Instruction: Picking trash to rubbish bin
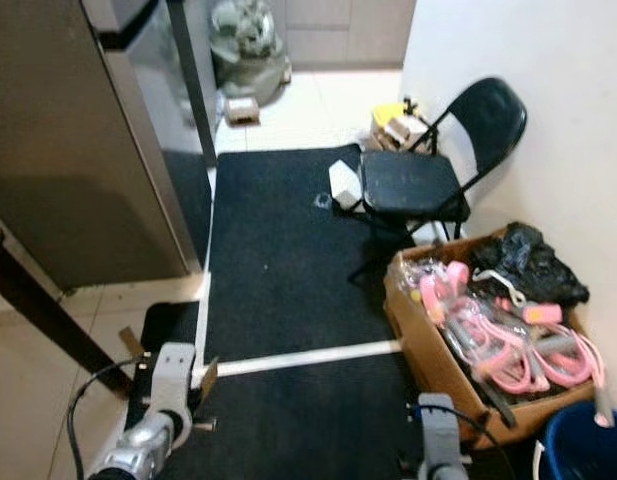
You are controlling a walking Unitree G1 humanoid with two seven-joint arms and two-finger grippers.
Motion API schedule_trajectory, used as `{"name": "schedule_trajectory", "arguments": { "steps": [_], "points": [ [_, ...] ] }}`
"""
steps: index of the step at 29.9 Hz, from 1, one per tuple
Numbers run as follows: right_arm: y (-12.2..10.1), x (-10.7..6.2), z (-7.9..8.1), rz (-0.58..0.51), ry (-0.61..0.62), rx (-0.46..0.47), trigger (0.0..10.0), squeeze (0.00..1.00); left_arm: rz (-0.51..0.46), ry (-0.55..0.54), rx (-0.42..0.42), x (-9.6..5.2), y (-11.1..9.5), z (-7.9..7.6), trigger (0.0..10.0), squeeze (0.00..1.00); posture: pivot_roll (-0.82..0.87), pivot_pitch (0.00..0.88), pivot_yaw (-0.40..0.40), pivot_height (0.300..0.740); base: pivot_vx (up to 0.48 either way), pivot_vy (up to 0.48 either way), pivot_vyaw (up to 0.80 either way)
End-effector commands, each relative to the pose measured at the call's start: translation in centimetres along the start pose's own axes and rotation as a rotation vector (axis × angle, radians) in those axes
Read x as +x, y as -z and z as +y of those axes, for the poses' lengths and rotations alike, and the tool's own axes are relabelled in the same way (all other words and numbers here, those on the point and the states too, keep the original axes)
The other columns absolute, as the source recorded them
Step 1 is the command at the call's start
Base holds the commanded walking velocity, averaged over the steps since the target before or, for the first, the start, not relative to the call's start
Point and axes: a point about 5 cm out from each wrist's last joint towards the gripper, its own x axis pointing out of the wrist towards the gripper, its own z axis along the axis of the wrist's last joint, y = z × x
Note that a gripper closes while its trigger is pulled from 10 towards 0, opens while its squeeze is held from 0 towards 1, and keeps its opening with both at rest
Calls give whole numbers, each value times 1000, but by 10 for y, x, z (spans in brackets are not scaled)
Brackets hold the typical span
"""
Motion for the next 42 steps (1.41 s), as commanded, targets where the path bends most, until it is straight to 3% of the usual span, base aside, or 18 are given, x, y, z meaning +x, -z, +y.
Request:
{"name": "schedule_trajectory", "arguments": {
  "steps": [1, 15, 25, 30, 42],
  "points": [
    [8, -1, 2, 25, -6, 2, 10000, 0, 20, 1, 9, -1, 5, 0, 10000, 0, 83, 124, -6, 740, 420, 0, 0],
    [8, -1, 4, 28, -15, -10, 10000, 0, 27, -17, 28, -1, 4, 1, 10000, 0, 86, 120, -7, 740, 378, 0, 0],
    [7, -1, 4, 26, -17, -7, 10000, 0, 24, -33, 31, -1, 4, 3, 10000, 0, 87, 117, -6, 740, 0, 0, 0],
    [5, 0, 6, 31, -42, -60, 10000, 0, 22, -33, 37, -1, 4, 3, 10000, 0, 89, 117, -8, 740, 0, 0, 0],
    [6, 0, 10, 34, -72, -94, 10000, 0, 29, -33, 24, -2, 7, 1, 10000, 0, 88, 115, -9, 740, 0, 0, 800]
  ]
}}
